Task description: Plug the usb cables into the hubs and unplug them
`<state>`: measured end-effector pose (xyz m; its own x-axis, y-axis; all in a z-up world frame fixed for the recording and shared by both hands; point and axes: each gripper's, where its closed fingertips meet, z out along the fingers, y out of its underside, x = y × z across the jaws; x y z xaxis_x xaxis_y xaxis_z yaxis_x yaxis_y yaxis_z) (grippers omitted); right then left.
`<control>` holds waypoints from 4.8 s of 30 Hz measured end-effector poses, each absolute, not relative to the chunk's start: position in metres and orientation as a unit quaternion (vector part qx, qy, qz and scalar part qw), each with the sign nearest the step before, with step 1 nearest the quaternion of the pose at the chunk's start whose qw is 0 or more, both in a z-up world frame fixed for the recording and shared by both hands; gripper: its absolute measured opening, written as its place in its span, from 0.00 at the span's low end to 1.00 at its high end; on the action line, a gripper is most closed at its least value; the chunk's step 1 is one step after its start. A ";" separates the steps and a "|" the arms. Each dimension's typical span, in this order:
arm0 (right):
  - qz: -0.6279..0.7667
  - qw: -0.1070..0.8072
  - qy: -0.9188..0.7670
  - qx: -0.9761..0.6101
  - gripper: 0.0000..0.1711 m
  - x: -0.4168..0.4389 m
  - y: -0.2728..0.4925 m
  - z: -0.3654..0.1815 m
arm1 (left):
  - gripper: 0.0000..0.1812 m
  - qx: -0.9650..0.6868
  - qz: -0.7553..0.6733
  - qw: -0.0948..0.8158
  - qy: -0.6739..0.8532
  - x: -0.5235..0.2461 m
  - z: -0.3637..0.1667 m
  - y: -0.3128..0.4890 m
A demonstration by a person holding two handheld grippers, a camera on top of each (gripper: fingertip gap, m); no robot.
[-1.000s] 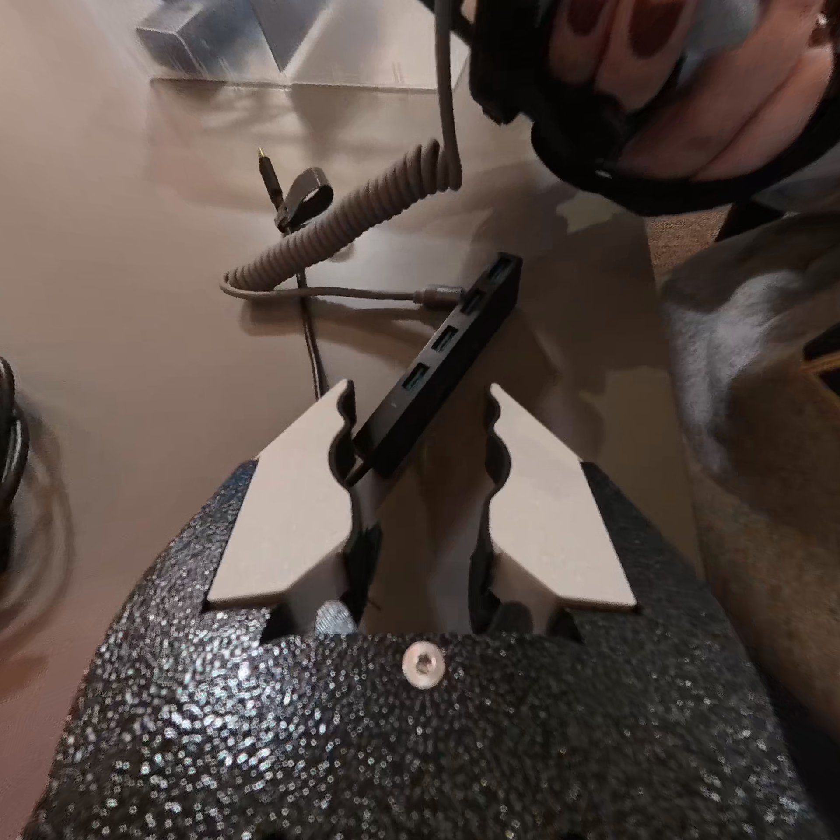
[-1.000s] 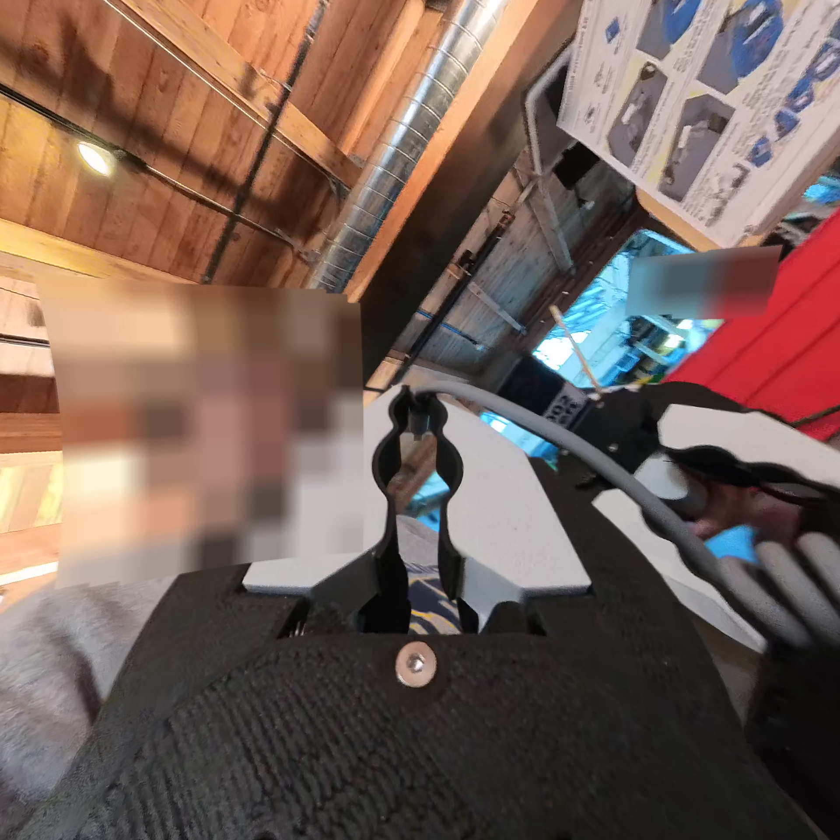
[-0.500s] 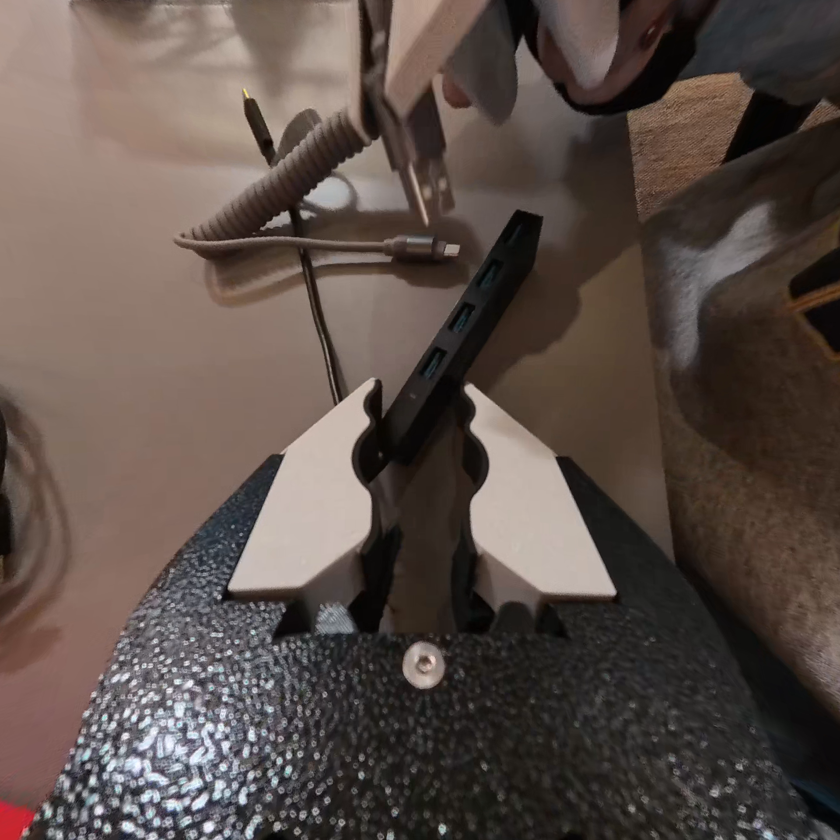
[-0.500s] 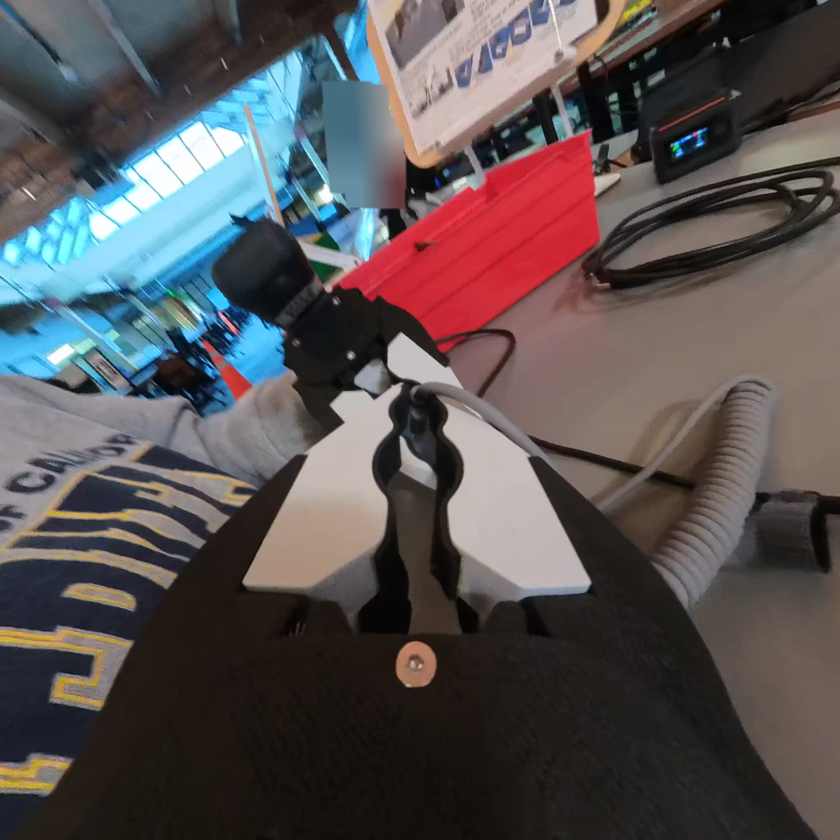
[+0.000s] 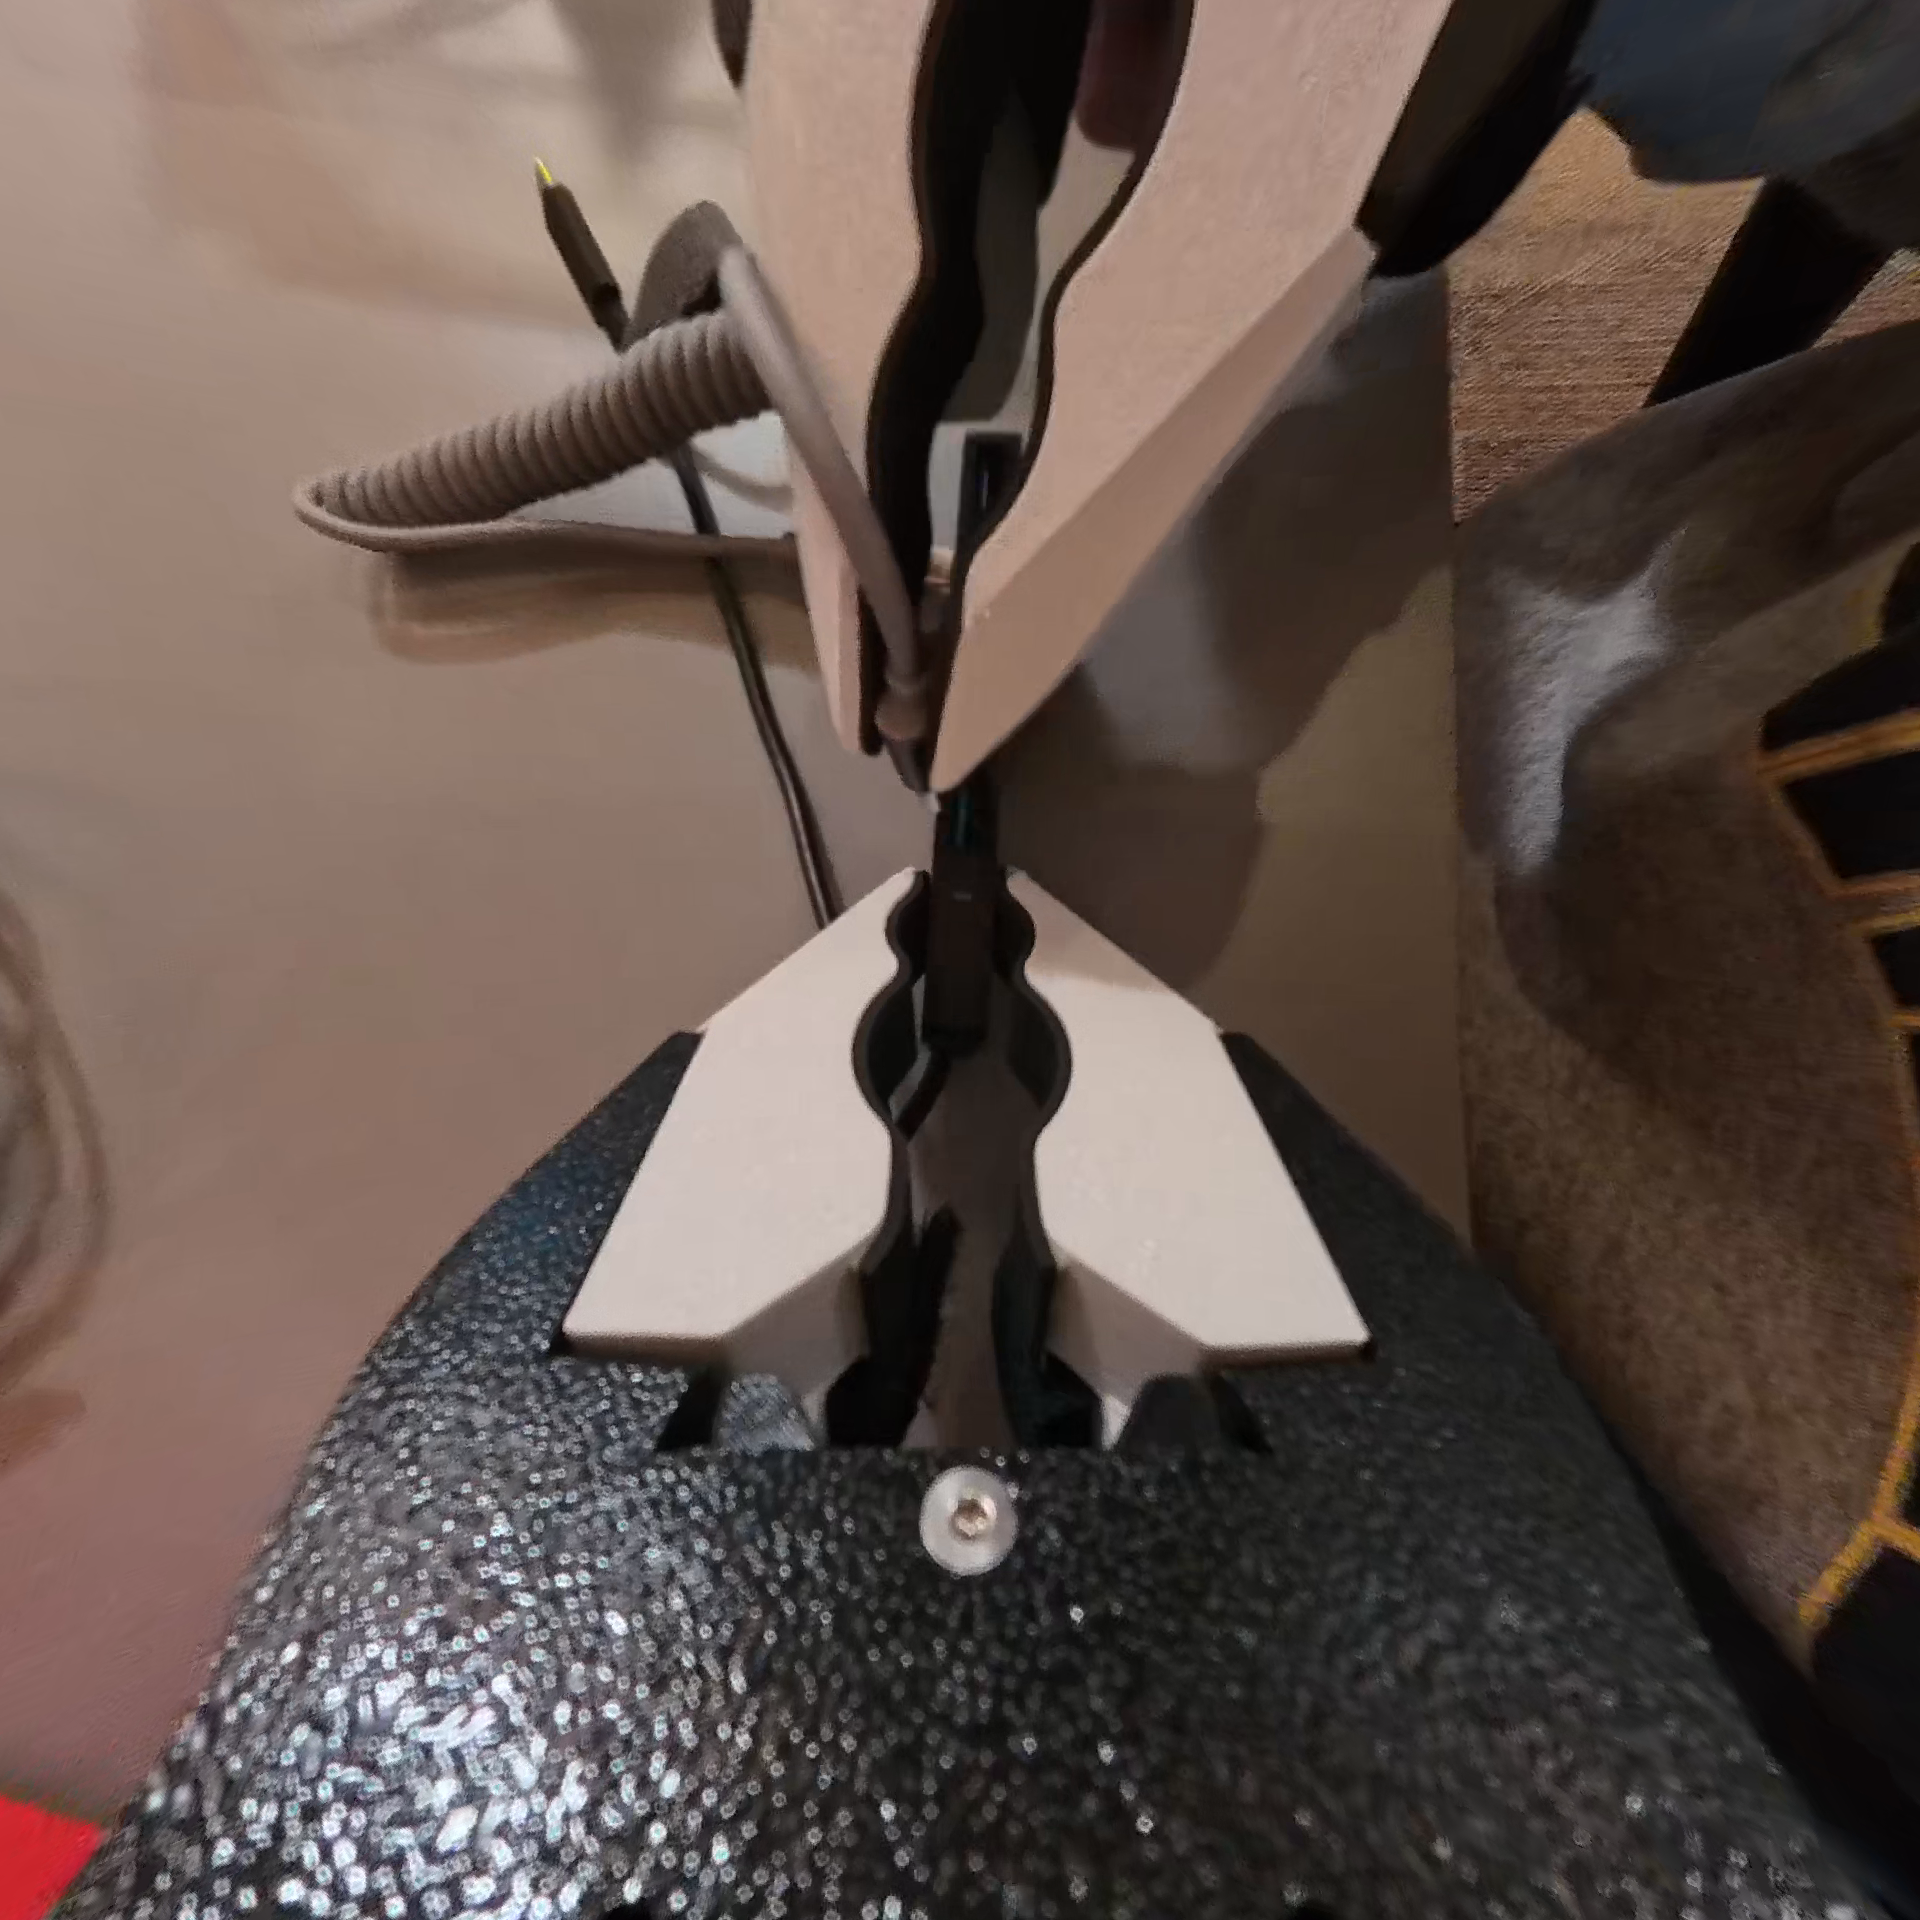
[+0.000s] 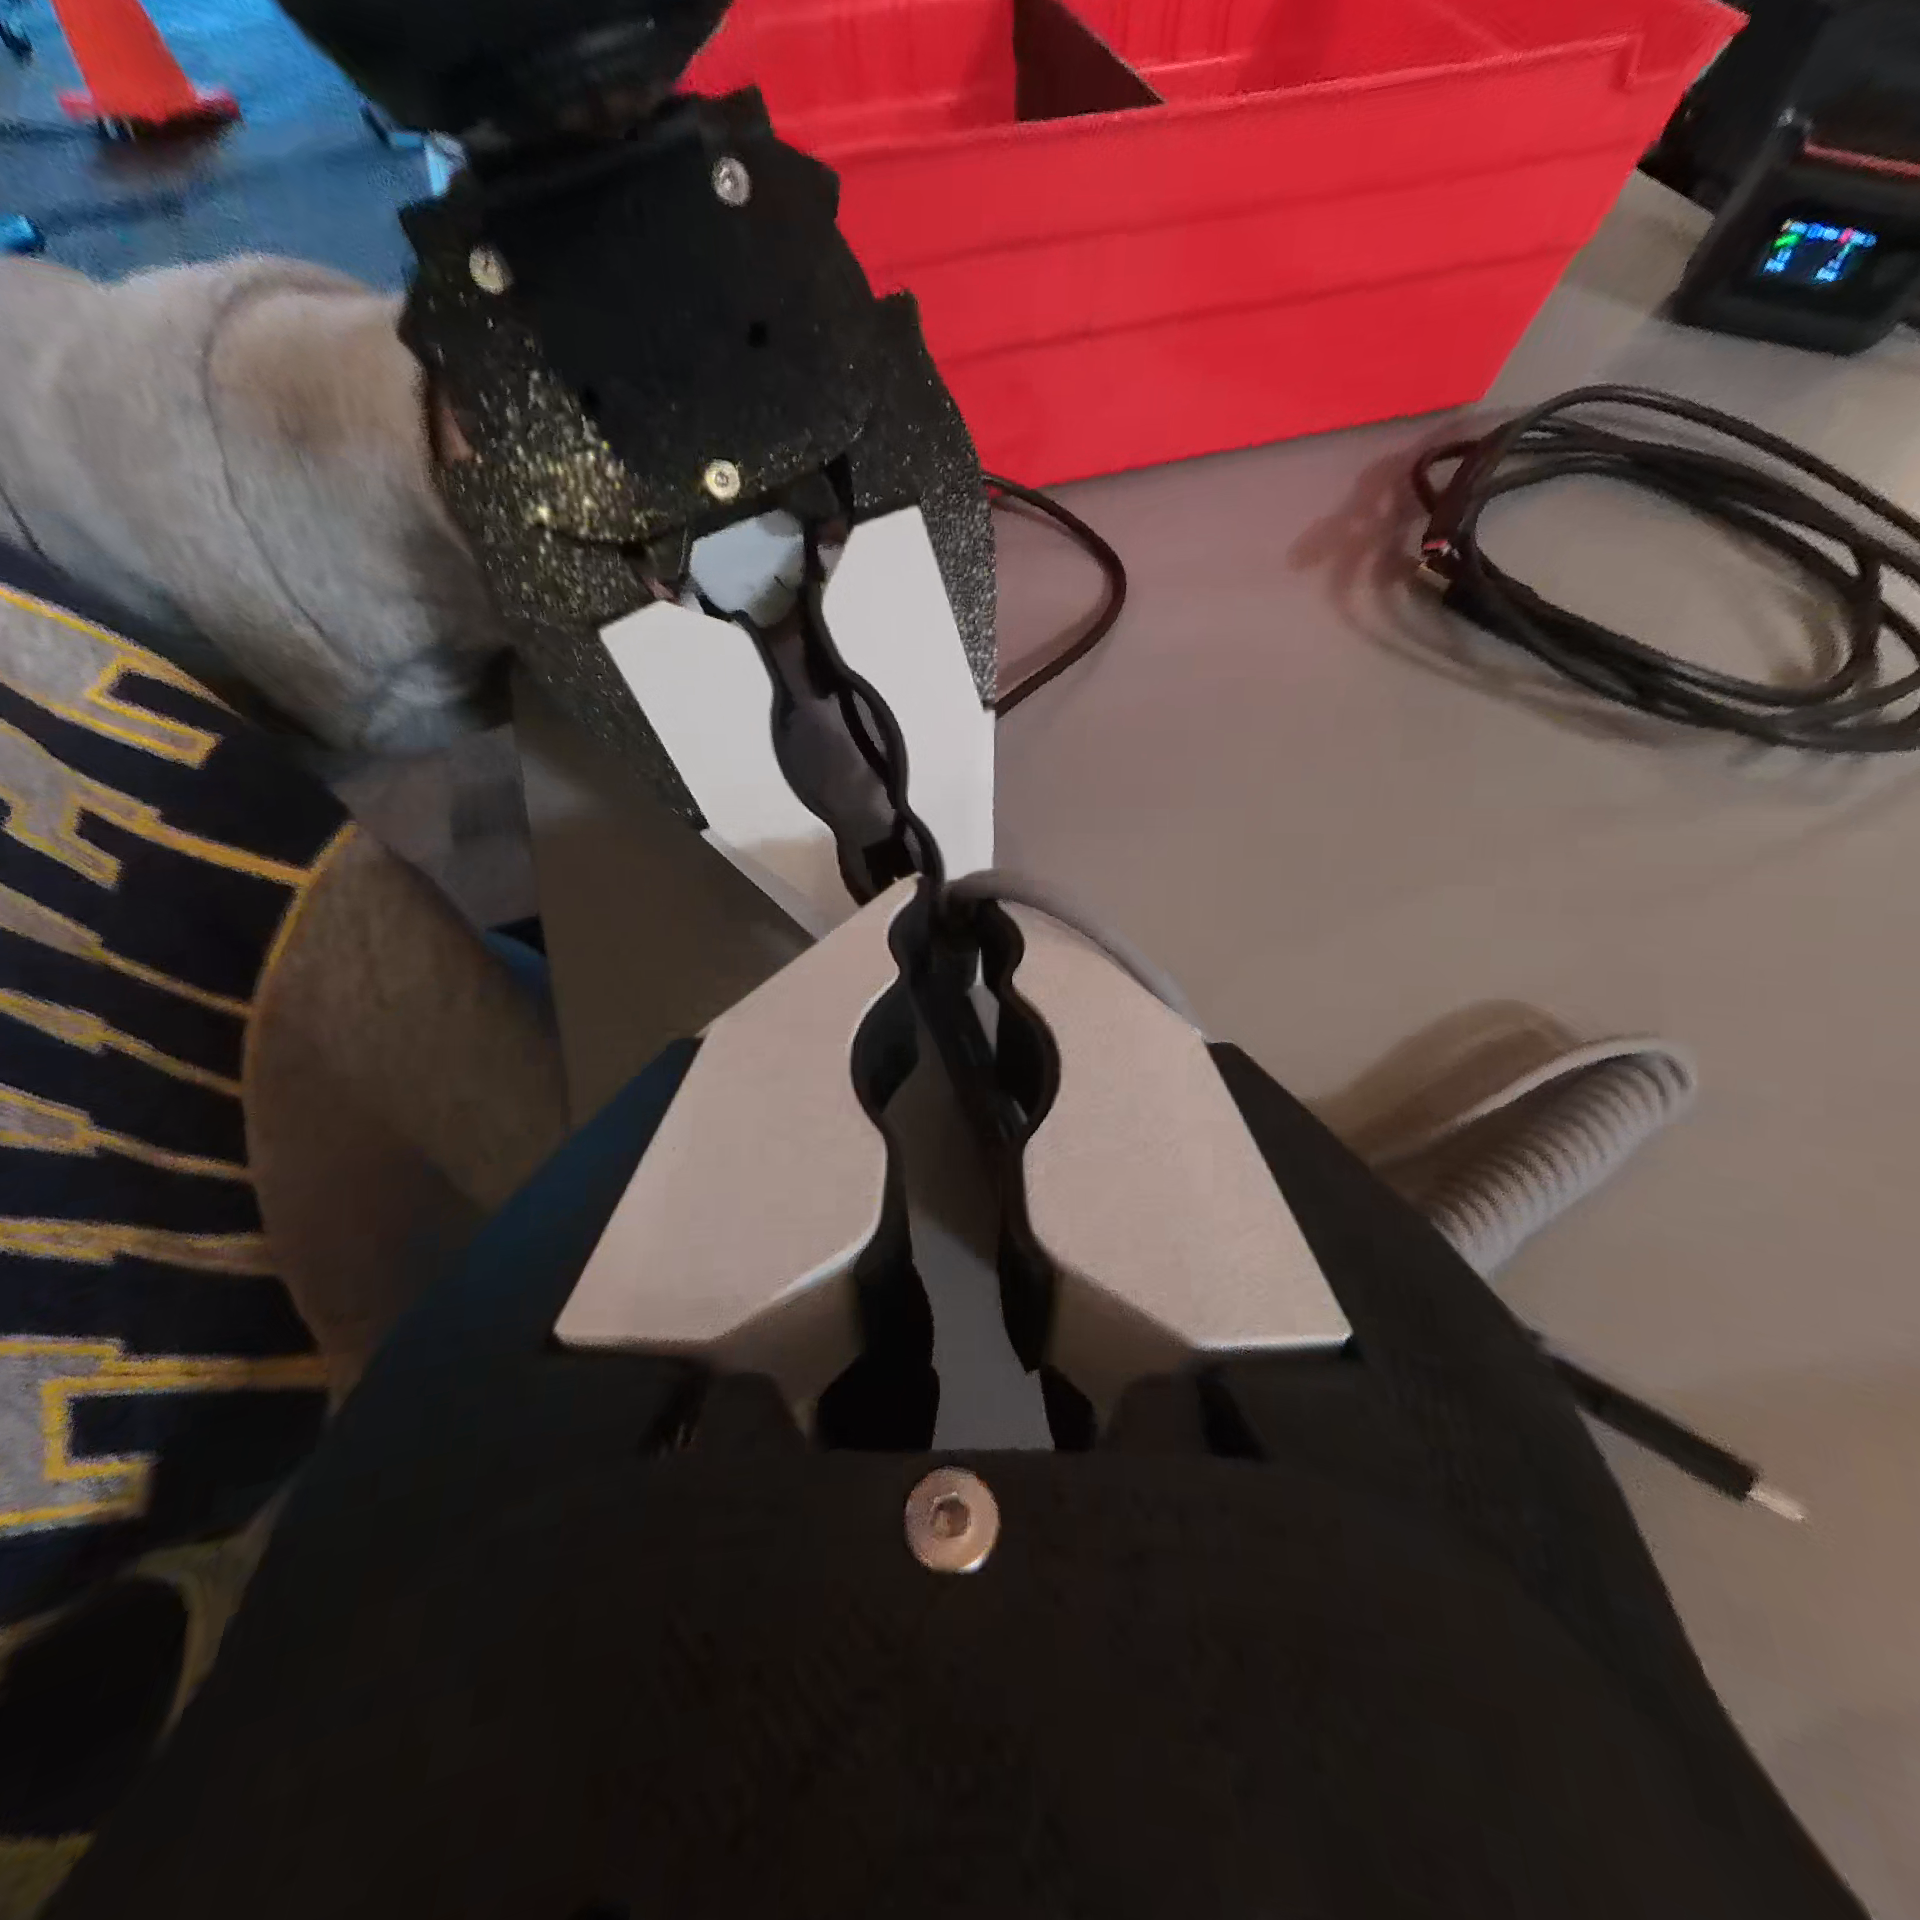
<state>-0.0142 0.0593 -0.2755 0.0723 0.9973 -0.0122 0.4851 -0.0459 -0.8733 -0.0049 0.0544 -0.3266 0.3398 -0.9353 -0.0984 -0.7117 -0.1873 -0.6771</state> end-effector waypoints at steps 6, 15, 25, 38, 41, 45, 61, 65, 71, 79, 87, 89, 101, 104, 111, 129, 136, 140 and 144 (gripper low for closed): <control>0.365 0.340 -0.627 -0.598 0.04 -0.018 0.054 -0.277 | 0.05 -0.761 -0.218 0.293 0.536 -0.005 -0.327 0.049; 0.386 0.293 -0.655 -0.580 0.04 -0.021 0.051 -0.278 | 0.05 -0.761 -0.242 0.291 0.527 -0.004 -0.327 0.048; 0.372 0.275 -0.686 -0.562 0.04 -0.021 0.048 -0.278 | 0.05 -0.756 -0.251 0.294 0.528 -0.004 -0.327 0.048; 0.377 0.270 -0.693 -0.552 0.04 -0.020 0.046 -0.280 | 0.05 -0.749 -0.259 0.298 0.531 -0.003 -0.326 0.046; 0.381 0.293 -0.681 -0.551 0.04 -0.026 0.046 -0.280 | 0.05 -0.749 -0.261 0.298 0.531 -0.003 -0.326 0.046; 0.395 0.325 -0.667 -0.542 0.04 -0.032 0.044 -0.281 | 0.05 -0.749 -0.263 0.299 0.530 -0.003 -0.326 0.045; 0.426 0.310 -0.634 -0.565 0.04 -0.003 0.052 -0.274 | 0.05 -0.748 -0.267 0.304 0.526 -0.002 -0.324 0.045; 0.421 0.331 -0.629 -0.563 0.04 -0.007 0.053 -0.274 | 0.05 -0.744 -0.254 0.316 0.531 -0.002 -0.324 0.046; 0.431 0.338 -0.629 -0.551 0.04 -0.017 0.048 -0.273 | 0.05 -0.744 -0.254 0.317 0.530 -0.001 -0.323 0.046; 0.420 0.337 -0.659 -0.525 0.04 -0.018 0.045 -0.273 | 0.05 -0.744 -0.258 0.317 0.529 -0.001 -0.323 0.046; 0.406 0.306 -0.695 -0.509 0.04 -0.015 0.043 -0.279 | 0.05 -0.743 -0.262 0.316 0.528 -0.001 -0.322 0.045; 0.395 0.305 -0.701 -0.508 0.05 -0.015 0.043 -0.280 | 0.05 -0.743 -0.263 0.316 0.528 -0.001 -0.322 0.045; 0.351 0.318 -0.695 -0.541 0.07 -0.012 0.042 -0.288 | 0.05 -0.740 -0.261 0.322 0.529 0.000 -0.322 0.045; 0.356 0.327 -0.680 -0.551 0.20 -0.001 0.031 -0.279 | 0.05 -0.736 -0.261 0.330 0.530 0.000 -0.322 0.045; 0.352 0.487 -0.525 -0.602 0.15 0.047 0.069 -0.208 | 0.05 -0.735 -0.270 0.333 0.525 0.000 -0.322 0.046; 0.217 0.381 -0.591 -0.677 0.15 -0.079 0.191 -0.260 | 0.05 -0.704 -0.207 0.405 0.545 0.007 -0.321 0.052; 0.108 0.292 -0.675 -0.669 0.05 -0.123 0.252 -0.282 | 0.05 -0.711 -0.221 0.394 0.539 0.007 -0.323 0.054; 0.079 0.223 -0.744 -0.625 0.06 -0.125 0.269 -0.300 | 0.05 -0.712 -0.224 0.392 0.538 0.006 -0.323 0.054; 0.108 0.182 -0.820 -0.532 0.08 -0.124 0.263 -0.314 | 0.05 -0.712 -0.225 0.391 0.538 0.006 -0.324 0.054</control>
